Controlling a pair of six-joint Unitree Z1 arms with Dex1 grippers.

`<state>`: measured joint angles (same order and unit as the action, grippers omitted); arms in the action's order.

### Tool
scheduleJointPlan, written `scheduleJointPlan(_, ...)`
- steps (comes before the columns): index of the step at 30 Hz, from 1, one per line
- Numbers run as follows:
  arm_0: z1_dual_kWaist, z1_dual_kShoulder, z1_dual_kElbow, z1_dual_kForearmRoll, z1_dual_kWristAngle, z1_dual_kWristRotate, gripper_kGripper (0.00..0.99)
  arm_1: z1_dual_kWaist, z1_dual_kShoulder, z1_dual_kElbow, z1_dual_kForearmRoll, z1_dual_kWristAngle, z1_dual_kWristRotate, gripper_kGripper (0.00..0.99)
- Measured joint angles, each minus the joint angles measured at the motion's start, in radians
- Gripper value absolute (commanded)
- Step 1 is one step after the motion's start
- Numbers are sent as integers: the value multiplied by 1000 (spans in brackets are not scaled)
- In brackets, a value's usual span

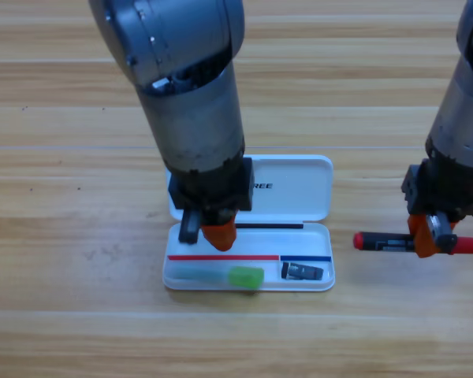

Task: Clean up eraser and pencils

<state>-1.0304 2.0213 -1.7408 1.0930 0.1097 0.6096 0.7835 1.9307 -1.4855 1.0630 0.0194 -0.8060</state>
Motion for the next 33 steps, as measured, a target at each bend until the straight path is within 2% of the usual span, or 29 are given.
scheduleJointPlan(4,-2,0,16,-4,-8,7,0,24,5,-45,1,0,10,0)
scheduleJointPlan(9,-2,15,39,-36,-31,18,0,58,40,-168,4,-21,38,0)
scheduleJointPlan(15,-3,80,42,-64,-66,22,0,99,173,-359,57,-29,54,0)
scheduleJointPlan(19,-4,121,42,-74,-83,22,0,119,247,-413,68,-51,59,0)
scheduleJointPlan(25,-4,152,42,-77,-93,22,0,126,270,-398,71,-82,102,0)
scheduleJointPlan(33,-4,160,42,-92,-98,22,0,124,198,-245,72,-163,157,0)
